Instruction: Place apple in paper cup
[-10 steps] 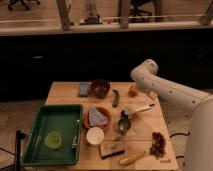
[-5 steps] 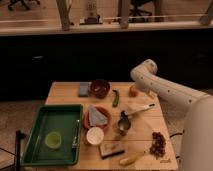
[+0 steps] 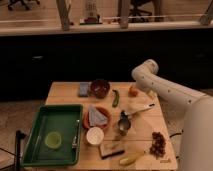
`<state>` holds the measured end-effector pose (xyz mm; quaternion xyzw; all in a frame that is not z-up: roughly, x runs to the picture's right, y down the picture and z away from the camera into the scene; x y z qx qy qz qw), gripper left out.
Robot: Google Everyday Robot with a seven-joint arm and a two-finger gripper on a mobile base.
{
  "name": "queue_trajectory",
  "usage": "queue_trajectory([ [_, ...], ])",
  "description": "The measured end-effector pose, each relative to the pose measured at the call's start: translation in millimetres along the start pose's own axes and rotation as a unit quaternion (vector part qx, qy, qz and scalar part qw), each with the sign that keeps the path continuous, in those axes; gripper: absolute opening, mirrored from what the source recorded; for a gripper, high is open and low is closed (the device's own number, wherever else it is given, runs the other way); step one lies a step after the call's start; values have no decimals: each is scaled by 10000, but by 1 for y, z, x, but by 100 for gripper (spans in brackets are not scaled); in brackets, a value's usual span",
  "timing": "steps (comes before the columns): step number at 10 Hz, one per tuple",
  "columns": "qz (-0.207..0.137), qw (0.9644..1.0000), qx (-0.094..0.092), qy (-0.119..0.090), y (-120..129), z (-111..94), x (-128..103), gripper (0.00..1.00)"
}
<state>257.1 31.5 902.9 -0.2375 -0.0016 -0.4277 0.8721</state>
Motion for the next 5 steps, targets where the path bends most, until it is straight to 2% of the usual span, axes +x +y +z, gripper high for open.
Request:
queue_trajectory([
  [4, 275, 9996, 96, -31, -12, 5, 4, 80],
  [5, 374, 9991, 199, -60, -15, 6, 6, 80],
])
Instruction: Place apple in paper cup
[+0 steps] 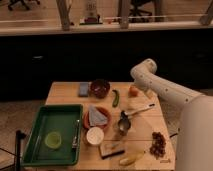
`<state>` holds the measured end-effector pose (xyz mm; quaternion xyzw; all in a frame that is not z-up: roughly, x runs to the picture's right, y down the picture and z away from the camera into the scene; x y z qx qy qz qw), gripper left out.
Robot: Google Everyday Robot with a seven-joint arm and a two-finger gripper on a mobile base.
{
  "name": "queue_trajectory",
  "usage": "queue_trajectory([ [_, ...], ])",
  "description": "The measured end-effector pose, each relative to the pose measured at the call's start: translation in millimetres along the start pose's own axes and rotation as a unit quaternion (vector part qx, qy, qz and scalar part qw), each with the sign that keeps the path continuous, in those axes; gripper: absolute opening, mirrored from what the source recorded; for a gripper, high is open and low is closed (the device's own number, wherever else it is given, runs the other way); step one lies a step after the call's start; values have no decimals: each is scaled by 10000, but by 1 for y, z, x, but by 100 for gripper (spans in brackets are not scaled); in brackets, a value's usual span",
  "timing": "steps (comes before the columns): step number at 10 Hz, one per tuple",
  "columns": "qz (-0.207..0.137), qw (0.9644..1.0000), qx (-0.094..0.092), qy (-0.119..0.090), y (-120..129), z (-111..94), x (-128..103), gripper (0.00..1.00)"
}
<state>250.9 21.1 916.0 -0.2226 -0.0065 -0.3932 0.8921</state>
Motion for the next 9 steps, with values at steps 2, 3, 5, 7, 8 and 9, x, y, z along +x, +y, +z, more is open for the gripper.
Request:
queue_trajectory([
  [2, 118, 9999, 113, -51, -2, 1, 4, 80],
  [3, 188, 9996, 202, -94, -5, 3, 6, 80],
  [5, 259, 9990, 305, -188, -10, 7, 8, 80],
  [7, 268, 9987, 347, -272, -14, 13, 6, 80],
  [8, 259, 9985, 358, -329, -17, 18, 3, 80],
  [9, 248, 9984, 358, -374, -19, 21, 1, 80],
])
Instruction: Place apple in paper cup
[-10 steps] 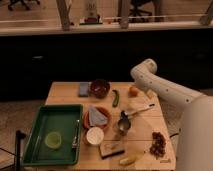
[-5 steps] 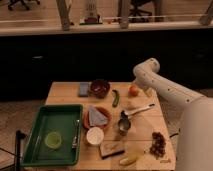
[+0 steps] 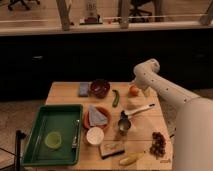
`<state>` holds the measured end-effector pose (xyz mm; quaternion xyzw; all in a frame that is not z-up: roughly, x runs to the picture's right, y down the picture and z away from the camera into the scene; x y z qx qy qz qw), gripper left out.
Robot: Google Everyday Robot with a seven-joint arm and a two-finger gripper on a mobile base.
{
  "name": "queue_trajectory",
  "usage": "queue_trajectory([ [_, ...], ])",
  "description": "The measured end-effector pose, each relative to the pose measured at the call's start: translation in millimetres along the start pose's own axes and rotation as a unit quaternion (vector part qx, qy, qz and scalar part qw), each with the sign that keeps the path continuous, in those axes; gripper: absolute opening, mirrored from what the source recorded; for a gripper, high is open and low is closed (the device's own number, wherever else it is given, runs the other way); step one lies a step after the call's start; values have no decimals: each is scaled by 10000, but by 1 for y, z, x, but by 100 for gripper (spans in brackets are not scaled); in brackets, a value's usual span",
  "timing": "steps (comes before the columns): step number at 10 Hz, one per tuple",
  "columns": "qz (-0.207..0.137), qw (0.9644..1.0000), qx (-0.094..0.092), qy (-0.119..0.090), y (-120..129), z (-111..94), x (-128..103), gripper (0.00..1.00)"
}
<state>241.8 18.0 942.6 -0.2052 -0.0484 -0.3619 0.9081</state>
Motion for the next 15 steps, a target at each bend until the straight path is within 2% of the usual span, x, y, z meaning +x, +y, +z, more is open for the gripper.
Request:
queue_trajectory([
  [3, -6, 10000, 7, -99, -3, 10, 0, 80],
  [7, 61, 9998, 127, -167, -3, 19, 8, 79],
  [10, 122, 9991, 259, -314, -5, 30, 11, 48],
  [12, 93, 9988, 205, -423, -5, 43, 3, 28],
  [14, 98, 9987, 219, -443, -6, 44, 2, 8],
  [15, 101, 9987, 202, -454, -4, 44, 2, 2],
])
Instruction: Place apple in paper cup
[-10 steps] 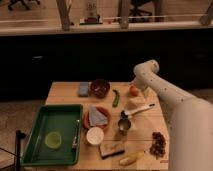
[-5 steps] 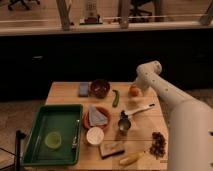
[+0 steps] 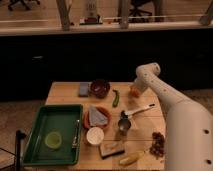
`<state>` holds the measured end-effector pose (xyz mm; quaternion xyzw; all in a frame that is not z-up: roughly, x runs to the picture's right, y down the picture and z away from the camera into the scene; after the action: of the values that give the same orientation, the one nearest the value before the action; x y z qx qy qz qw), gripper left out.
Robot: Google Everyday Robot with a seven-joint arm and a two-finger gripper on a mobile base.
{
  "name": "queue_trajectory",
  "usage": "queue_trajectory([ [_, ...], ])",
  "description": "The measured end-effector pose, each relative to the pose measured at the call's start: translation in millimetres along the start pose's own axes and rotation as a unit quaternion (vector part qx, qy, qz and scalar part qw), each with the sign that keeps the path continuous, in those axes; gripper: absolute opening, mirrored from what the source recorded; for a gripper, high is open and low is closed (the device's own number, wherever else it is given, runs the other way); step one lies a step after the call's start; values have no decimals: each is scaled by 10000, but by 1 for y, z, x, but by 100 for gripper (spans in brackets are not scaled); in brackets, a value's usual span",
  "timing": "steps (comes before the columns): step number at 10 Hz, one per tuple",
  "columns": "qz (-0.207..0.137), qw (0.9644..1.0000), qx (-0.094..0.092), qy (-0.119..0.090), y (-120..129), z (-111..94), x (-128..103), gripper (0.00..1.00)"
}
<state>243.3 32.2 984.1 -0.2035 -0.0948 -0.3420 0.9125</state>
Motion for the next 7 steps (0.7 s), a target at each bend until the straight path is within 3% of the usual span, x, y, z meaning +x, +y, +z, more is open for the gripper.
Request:
queue_trajectory([
  [3, -33, 10000, -59, 38, 7, -7, 1, 0],
  [7, -170, 9998, 30, 139, -4, -23, 0, 0],
])
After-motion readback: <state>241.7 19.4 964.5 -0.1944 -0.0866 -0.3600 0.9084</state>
